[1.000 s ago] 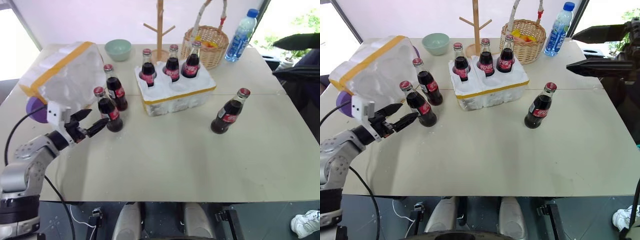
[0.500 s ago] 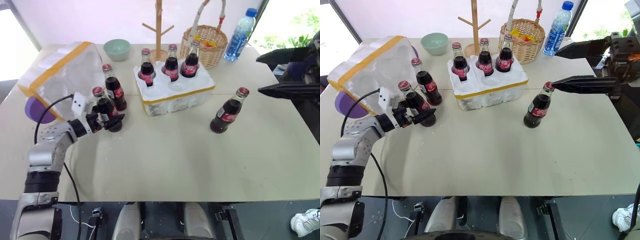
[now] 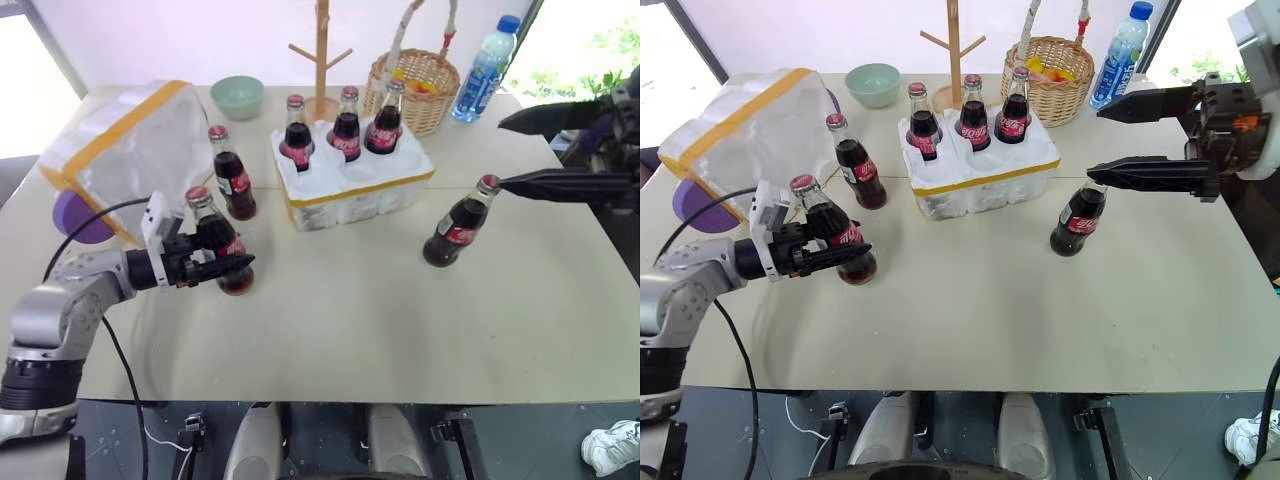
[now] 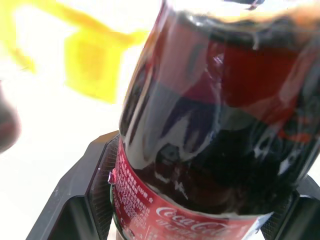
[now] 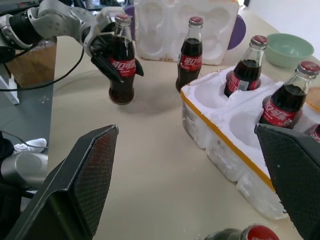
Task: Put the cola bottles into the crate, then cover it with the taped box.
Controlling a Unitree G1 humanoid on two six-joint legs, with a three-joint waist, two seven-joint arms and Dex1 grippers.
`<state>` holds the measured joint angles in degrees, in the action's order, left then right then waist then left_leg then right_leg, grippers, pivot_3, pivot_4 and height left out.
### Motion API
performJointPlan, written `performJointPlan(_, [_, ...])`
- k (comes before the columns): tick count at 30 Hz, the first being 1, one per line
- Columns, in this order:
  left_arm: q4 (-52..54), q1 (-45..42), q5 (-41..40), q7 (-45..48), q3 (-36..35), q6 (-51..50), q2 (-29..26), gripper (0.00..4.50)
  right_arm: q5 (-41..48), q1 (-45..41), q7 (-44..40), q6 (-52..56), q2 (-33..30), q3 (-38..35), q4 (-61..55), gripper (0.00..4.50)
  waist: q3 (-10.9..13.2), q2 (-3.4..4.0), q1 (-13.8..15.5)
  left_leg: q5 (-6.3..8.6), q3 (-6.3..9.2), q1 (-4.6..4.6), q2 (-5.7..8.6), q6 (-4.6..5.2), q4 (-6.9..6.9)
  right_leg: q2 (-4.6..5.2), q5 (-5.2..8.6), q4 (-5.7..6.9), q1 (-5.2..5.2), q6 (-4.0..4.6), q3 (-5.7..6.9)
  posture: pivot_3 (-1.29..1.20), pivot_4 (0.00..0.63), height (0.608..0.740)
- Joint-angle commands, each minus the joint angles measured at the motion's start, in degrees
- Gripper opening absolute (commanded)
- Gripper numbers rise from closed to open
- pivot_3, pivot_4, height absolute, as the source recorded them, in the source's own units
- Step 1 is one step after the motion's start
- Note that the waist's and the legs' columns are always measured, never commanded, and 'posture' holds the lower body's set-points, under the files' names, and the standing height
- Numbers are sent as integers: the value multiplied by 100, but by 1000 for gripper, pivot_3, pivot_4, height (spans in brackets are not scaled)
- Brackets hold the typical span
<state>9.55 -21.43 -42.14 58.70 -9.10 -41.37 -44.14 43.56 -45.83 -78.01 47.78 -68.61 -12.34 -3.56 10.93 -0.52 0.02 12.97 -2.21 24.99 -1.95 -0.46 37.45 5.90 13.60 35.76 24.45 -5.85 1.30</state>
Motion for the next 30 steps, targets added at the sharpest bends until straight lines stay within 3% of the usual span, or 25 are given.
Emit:
performJointPlan(1, [369, -843, -772, -215, -198, -359, 323, 2920, 82, -29, 152, -62, -12, -251, -200, 4500, 0, 0, 53, 0, 0, 0, 0, 0, 4, 0, 0, 3, -1, 0, 0, 0, 150, 740])
performJointPlan(5, [-338, -2226, -465, -989, 136, -115, 1447, 2920, 93, -14, 428, -38, 93, -268, -282, 4500, 5, -10, 101, 0, 19, 23, 6, 2, 42, -3, -16, 23, -2, -32, 6, 0, 150, 740])
performJointPlan(12, [-3391, -4388, 1292, -1656, 865, 1683, 3060, 2920, 147, 325, 886, 25, 224, -531, -560, 4500, 11, -19, 80, 0, 30, 39, 14, 6, 67, -5, -34, 23, -2, -62, 11, 0, 150, 740])
performJointPlan(21, [-6499, -5646, 2613, -1731, 1076, 3302, 3808, 2920, 285, 848, 1383, 154, 261, -965, -921, 4500, 15, -22, 69, 2, 28, 43, 11, 11, 53, -7, -33, 23, 14, -62, 12, 0, 150, 740])
performJointPlan(30, [-7620, -5850, 3486, -1942, 1218, 3621, 4160, 2920, 231, 1228, 1567, 21, 226, -1084, -910, 4500, 15, -23, 55, 3, 29, 44, 11, 11, 58, -7, -33, 26, 14, -62, 11, 0, 150, 740])
